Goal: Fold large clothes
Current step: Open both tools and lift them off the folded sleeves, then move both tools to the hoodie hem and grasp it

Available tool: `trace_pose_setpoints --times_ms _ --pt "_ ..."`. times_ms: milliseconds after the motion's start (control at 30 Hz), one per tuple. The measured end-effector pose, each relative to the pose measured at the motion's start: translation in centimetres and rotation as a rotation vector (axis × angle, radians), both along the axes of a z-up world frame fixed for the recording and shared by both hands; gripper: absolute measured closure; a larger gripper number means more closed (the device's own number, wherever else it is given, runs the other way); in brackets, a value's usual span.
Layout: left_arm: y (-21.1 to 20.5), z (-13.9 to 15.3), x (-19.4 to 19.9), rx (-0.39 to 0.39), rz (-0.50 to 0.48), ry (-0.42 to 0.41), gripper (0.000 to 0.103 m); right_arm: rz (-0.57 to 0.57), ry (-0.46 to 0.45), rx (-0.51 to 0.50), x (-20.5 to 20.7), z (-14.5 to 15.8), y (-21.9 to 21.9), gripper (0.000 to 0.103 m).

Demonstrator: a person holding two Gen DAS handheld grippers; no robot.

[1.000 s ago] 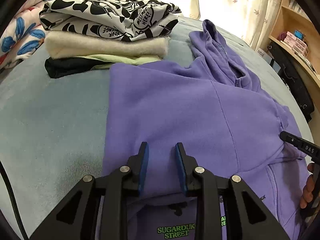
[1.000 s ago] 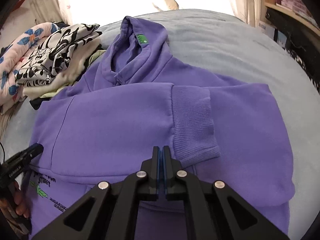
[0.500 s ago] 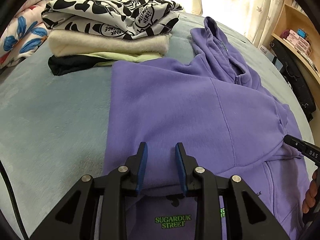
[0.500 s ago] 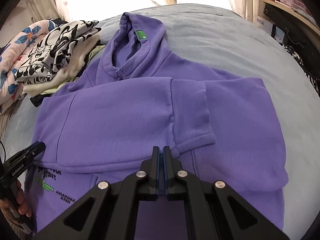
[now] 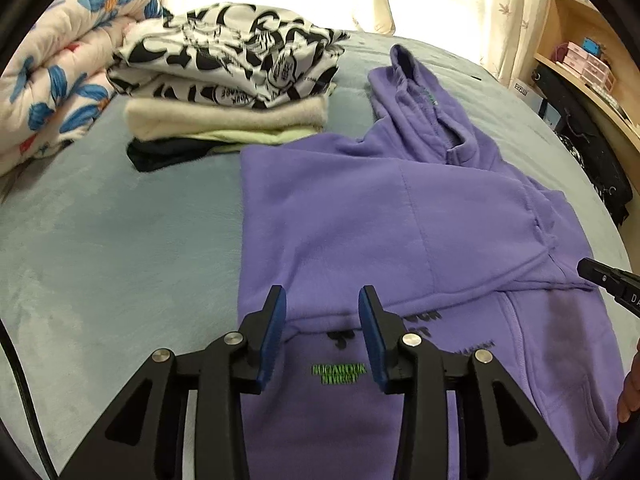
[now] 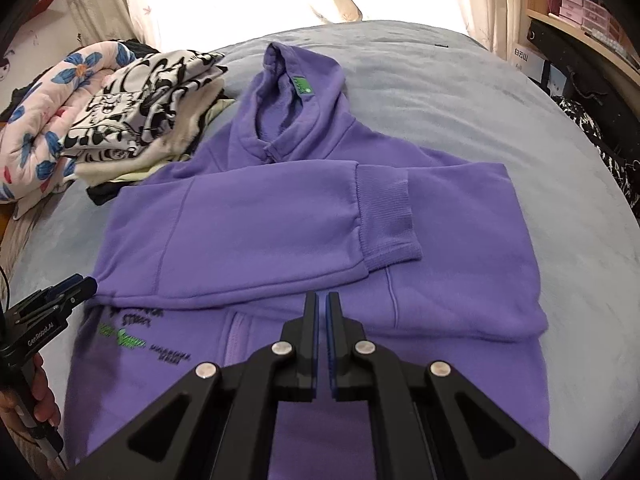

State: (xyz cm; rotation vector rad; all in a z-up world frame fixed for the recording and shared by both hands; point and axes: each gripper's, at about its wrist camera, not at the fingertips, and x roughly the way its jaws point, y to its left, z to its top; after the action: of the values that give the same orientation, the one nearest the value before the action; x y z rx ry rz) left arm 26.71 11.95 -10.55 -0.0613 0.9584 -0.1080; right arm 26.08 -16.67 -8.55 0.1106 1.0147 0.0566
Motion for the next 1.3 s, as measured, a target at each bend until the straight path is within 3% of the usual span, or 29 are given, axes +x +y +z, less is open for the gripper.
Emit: trace_pose_setpoints --times_ms 200,533,867,1100,1200,1300 --pt "-0.3 3.1 -3.4 0.031 -0.016 -0.041 0.053 0.003 -0.021 0.004 -2.9 2.4 0.1 0.100" --pt "-0.4 7.6 -9.6 0.039 -0.064 -0.091 0.047 0.016 -0.073 -0.020 -8.3 5.9 0.4 0.099" --pt "-0.6 10.2 -14.6 0.024 -0.094 -0.131 0.046 0.037 -0.128 -0.032 -13.8 8.5 0.3 0.099" --pt "-0.2 11.5 -19.0 0.023 -0.092 -0.181 0.040 0.038 -0.182 -0.046 -18.6 9.1 0.1 0.080" --pt "0.3 11.9 -21.0 0.039 -0.078 -0.211 0.031 0.042 -0.204 -0.062 -20.4 9.3 0.3 0.079" --pt "0.8 12.0 -22.8 0.039 -0.062 -0.226 0.029 0.048 -0.214 -0.065 -21.7 9.3 0.3 0.078"
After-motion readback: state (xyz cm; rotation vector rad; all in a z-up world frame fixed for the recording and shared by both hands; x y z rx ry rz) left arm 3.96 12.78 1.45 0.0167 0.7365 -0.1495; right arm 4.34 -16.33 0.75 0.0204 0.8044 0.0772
